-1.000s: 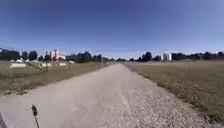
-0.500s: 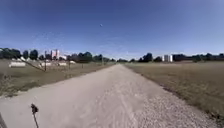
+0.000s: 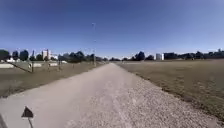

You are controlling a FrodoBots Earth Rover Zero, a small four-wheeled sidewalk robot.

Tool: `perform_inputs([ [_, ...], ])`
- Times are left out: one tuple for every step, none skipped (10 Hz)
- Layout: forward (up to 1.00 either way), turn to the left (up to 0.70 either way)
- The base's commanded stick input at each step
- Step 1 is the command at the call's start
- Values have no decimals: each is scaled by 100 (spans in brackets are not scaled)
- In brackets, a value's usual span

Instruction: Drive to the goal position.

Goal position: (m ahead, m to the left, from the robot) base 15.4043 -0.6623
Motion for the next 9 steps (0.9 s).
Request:
perform_inputs([
  [69, -29],
  [69, -32],
  [69, -27],
  [69, 3],
  [69, 3],
  [69, 3],
  [69, 3],
  [69, 3],
  [69, 3],
])
